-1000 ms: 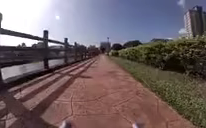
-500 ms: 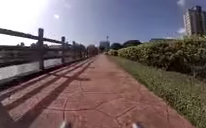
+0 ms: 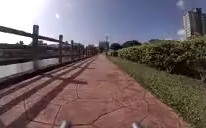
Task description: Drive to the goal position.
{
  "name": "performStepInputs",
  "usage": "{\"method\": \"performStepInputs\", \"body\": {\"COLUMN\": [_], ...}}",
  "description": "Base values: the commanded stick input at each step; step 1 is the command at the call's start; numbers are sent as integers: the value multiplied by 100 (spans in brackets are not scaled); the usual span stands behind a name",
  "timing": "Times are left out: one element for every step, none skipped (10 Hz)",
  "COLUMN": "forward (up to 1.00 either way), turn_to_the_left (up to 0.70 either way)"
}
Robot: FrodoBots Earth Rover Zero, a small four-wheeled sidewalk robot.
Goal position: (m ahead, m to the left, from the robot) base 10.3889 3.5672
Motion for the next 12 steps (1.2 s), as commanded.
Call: {"method": "performStepInputs", "body": {"forward": [50, 50, 50, 50, 50, 50, 50, 50, 50, 50, 50, 50], "turn_to_the_left": [0, 0, 0, 0, 0, 0, 0, 0, 0, 0, 0, 0]}}
